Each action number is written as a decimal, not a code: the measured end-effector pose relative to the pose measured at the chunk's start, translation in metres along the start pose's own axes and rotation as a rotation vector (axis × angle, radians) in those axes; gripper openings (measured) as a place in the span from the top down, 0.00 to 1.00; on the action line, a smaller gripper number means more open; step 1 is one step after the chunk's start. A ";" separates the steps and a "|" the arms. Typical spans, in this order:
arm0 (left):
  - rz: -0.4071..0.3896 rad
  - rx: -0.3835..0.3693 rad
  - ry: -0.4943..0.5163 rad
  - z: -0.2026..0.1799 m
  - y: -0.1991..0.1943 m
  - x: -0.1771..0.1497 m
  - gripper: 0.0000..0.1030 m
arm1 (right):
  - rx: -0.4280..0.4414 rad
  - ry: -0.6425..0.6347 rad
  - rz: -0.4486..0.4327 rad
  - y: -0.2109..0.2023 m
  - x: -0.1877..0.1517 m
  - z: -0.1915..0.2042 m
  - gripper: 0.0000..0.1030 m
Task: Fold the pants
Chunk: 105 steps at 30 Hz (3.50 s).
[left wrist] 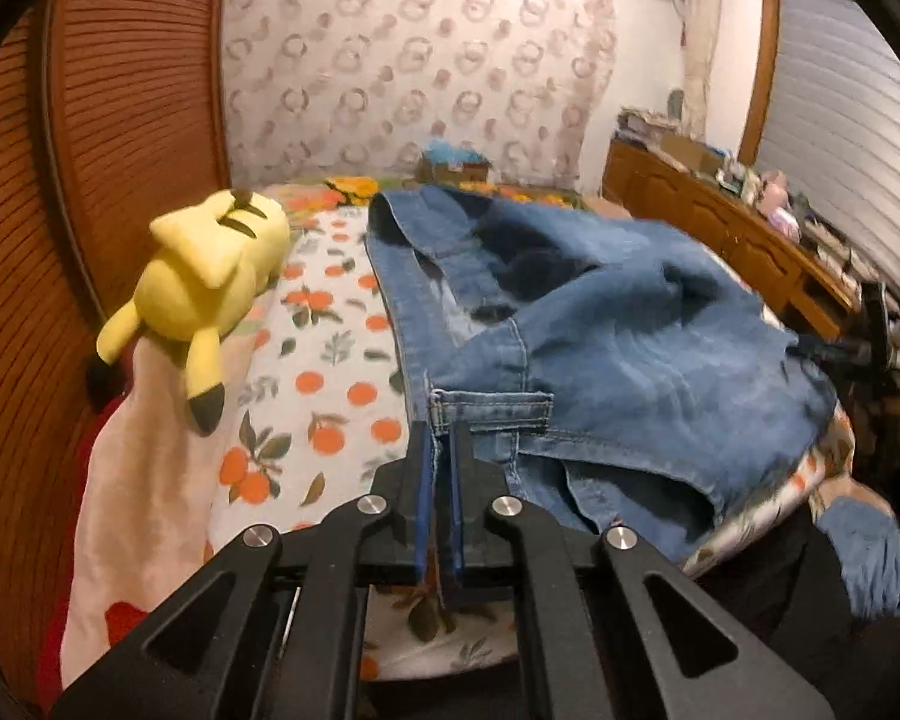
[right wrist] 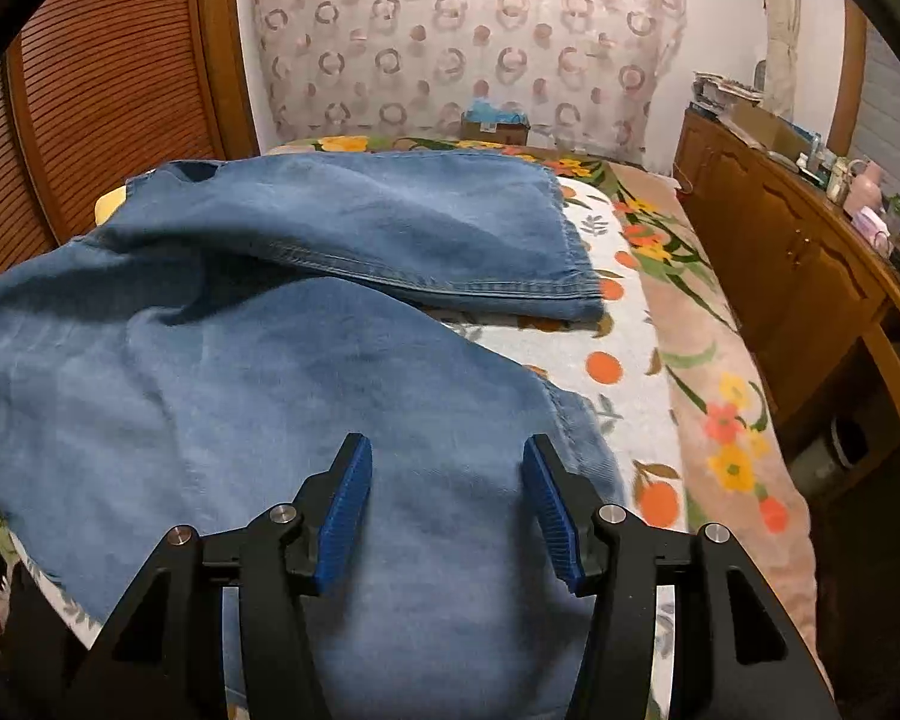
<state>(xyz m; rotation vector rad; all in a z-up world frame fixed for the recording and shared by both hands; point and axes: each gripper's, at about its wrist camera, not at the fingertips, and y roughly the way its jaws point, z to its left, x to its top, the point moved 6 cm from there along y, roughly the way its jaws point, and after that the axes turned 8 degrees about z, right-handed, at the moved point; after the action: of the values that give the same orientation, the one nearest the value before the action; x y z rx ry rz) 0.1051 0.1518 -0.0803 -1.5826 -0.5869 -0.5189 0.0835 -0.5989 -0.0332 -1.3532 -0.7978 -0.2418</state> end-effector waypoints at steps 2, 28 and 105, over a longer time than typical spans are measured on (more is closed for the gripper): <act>0.016 -0.014 -0.003 0.000 0.009 -0.005 0.94 | 0.002 0.005 -0.001 0.001 0.001 0.001 0.47; 0.100 -0.014 0.051 -0.032 0.115 0.117 0.57 | 0.074 -0.088 -0.004 0.050 0.023 0.059 0.46; 0.183 -0.220 -0.257 -0.058 0.164 0.091 0.70 | 0.051 -0.097 -0.009 0.043 0.017 0.060 0.46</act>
<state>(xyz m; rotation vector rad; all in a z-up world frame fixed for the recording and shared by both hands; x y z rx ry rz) 0.2816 0.0898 -0.1419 -1.9085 -0.5849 -0.2491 0.0985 -0.5277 -0.0552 -1.3212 -0.8858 -0.1630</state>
